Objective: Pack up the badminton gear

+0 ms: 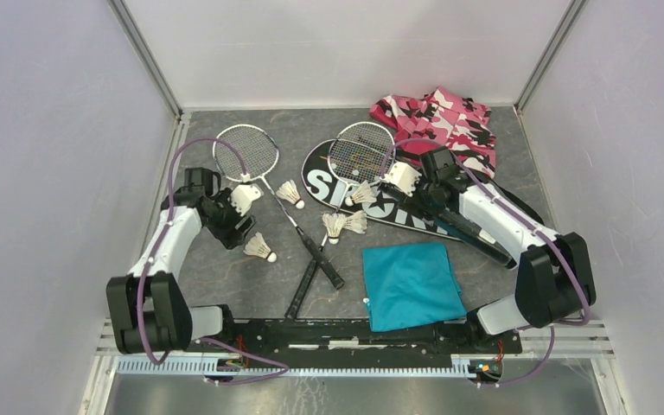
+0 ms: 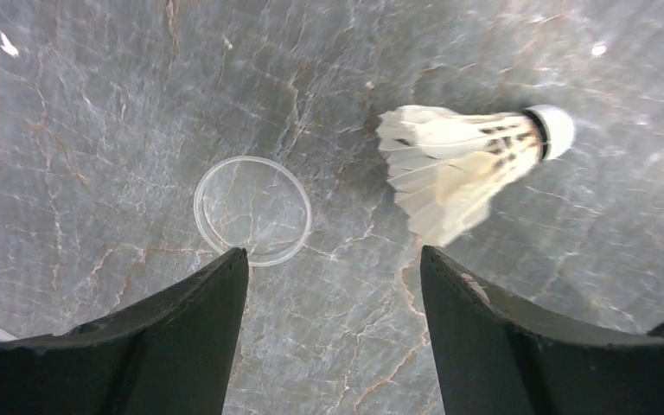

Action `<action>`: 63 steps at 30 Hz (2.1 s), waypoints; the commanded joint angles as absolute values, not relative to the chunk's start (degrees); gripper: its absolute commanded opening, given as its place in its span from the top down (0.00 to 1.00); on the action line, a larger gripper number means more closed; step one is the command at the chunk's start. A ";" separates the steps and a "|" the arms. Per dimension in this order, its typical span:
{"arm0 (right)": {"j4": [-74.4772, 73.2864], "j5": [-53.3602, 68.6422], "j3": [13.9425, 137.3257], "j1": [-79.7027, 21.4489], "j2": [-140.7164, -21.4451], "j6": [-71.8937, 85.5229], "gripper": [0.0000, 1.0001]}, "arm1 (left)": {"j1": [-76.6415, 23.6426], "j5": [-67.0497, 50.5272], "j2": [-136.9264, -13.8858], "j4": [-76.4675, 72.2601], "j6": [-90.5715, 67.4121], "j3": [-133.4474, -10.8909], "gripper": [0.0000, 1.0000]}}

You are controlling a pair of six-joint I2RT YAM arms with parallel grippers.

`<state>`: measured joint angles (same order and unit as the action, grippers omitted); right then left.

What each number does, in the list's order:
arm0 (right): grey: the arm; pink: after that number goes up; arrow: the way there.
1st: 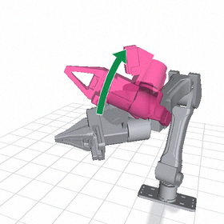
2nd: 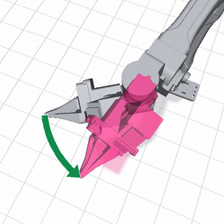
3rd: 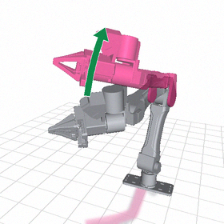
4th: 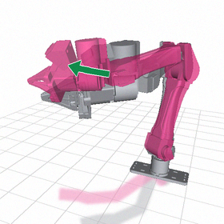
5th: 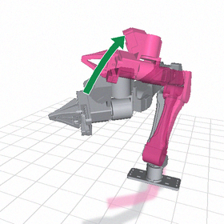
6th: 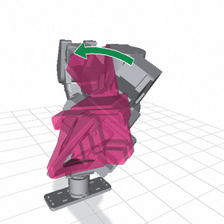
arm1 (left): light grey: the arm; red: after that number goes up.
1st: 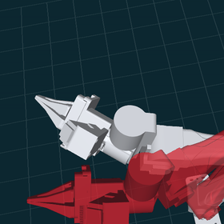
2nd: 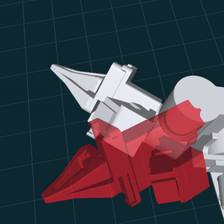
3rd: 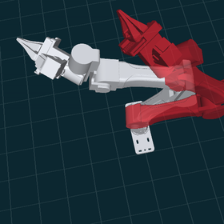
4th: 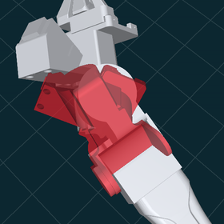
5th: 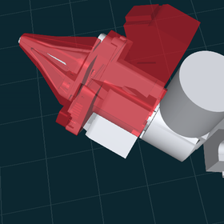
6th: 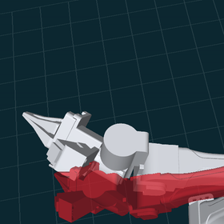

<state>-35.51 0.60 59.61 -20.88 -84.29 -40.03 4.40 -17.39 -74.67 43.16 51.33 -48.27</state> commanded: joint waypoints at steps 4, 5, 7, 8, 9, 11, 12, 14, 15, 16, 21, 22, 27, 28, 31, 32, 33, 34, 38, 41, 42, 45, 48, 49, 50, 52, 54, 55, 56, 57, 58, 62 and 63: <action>-33.20 3.06 58.12 -20.83 -80.61 -39.81 0.76 | 4.41 -30.21 -71.37 56.71 58.73 -52.43 0.17; -33.13 3.18 57.95 -20.81 -80.49 -39.83 0.76 | 4.46 -31.49 -71.94 57.19 58.37 -52.65 0.16; -32.93 3.42 57.58 -20.81 -80.20 -39.90 0.76 | 4.45 -33.67 -73.59 57.39 57.17 -53.25 0.15; -32.94 3.62 57.48 -20.83 -80.03 -39.90 0.76 | 4.44 -34.50 -74.56 57.36 56.45 -53.63 0.13; -32.94 3.85 57.41 -20.83 -79.92 -39.82 0.76 | 4.41 -35.15 -75.65 57.39 55.76 -54.12 0.11; -33.11 4.40 57.31 -20.83 -79.78 -39.77 0.76 | 4.42 -36.40 -77.94 57.34 54.29 -55.07 0.10; -33.13 4.68 57.23 -20.83 -79.57 -39.73 0.76 | 4.40 -36.95 -78.98 57.36 53.75 -55.44 0.10; -32.98 5.05 56.89 -20.83 -79.33 -39.73 0.76 | 4.45 -38.14 -81.26 57.36 53.08 -55.87 0.11; -32.88 5.10 56.74 -20.83 -79.21 -39.65 0.76 | 4.43 -38.69 -81.86 57.37 52.94 -56.02 0.13; -32.77 5.26 56.63 -20.83 -79.14 -39.69 0.76 | 4.47 -39.09 -82.94 57.39 52.83 -56.18 0.16; -32.65 6.04 56.34 -20.85 -78.87 -39.46 0.76 | 4.47 -39.54 -87.92 57.13 51.37 -57.01 0.34; -32.65 6.11 56.23 -20.83 -78.84 -39.49 0.76 | 4.46 -39.67 -88.52 56.90 50.95 -57.10 0.39; -32.70 6.15 56.16 -20.85 -78.72 -39.46 0.76 | 4.48 -40.91 -89.72 57.39 49.05 -57.75 0.70; -32.62 6.15 56.10 -20.83 -78.53 -39.46 0.76 | 4.48 -41.37 -89.80 57.90 48.94 -58.01 0.77; -31.56 7.54 55.54 -20.85 -77.48 -39.97 0.76 | 4.52 -43.88 -89.28 59.83 48.15 -59.40 0.97; -31.02 8.42 55.23 -20.82 -76.95 -40.30 0.76 | 4.50 -45.32 -88.59 60.50 47.89 -60.10 0.98; -30.58 9.79 54.99 -20.79 -76.33 -40.79 0.76 | 4.48 -47.42 -87.74 61.19 47.68 -60.88 0.98; -30.29 11.03 54.93 -20.89 -75.86 -41.31 0.76 | 4.48 -49.75 -86.10 61.95 47.76 -61.75 0.98; -30.23 15.89 55.67 -21.22 -74.82 -42.82 0.76 | 4.35 -60.14 -80.61 62.96 47.12 -65.87 0.98; -30.92 19.89 56.41 -22.04 -74.16 -44.31 0.75 | 2.42 -64.43 -77.66 57.19 39.95 -69.58 0.98; -31.15 21.11 56.65 -22.40 -73.90 -44.83 0.75 | 1.10 -64.59 -76.87 54.07 36.43 -70.67 0.98; -31.38 23.01 56.95 -23.88 -73.28 -45.65 0.75 | -5.93 -62.08 -74.93 43.91 26.07 -72.75 0.98; -31.63 24.17 57.51 -25.40 -72.95 -46.34 0.75 | -13.81 -56.92 -74.02 34.57 18.52 -72.83 0.98; -31.77 24.64 57.69 -25.79 -72.95 -46.48 0.74 | -15.73 -55.74 -74.13 31.40 16.21 -72.66 0.98; -31.88 25.04 57.91 -26.17 -72.88 -46.66 0.75 | -17.50 -55.04 -74.49 28.89 14.66 -72.65 0.98; -31.98 25.85 58.21 -26.78 -72.87 -46.84 0.74 | -20.18 -53.65 -75.79 25.85 12.78 -73.19 0.98; -32.16 26.65 58.66 -27.05 -72.86 -47.01 0.75 | -22.43 -52.49 -77.19 24.40 12.31 -73.77 0.98; -32.25 26.98 58.87 -27.21 -72.93 -47.02 0.75 | -23.50 -51.95 -78.11 23.82 12.17 -73.96 0.98; -32.32 27.34 59.08 -27.30 -72.86 -46.96 0.75 | -24.27 -51.63 -78.48 23.58 12.06 -74.08 0.98; -32.47 27.71 59.30 -27.29 -72.82 -47.02 0.75 | -24.97 -51.18 -79.15 23.41 12.02 -74.13 0.98; -32.59 27.94 59.40 -27.32 -72.71 -47.06 0.75 | -25.68 -50.33 -79.48 23.05 11.96 -74.01 0.98; -32.38 29.03 59.16 -27.33 -71.91 -47.15 0.75 | -27.28 -47.38 -79.72 20.01 11.21 -72.35 0.98; -32.15 29.22 59.02 -27.34 -71.74 -47.20 0.75 | -27.56 -47.15 -79.78 19.34 10.98 -72.06 0.98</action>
<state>-34.26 26.04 56.55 -27.11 -74.24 -45.36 -26.41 -50.13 -80.14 25.52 14.46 -71.85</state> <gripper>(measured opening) 0.706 0.031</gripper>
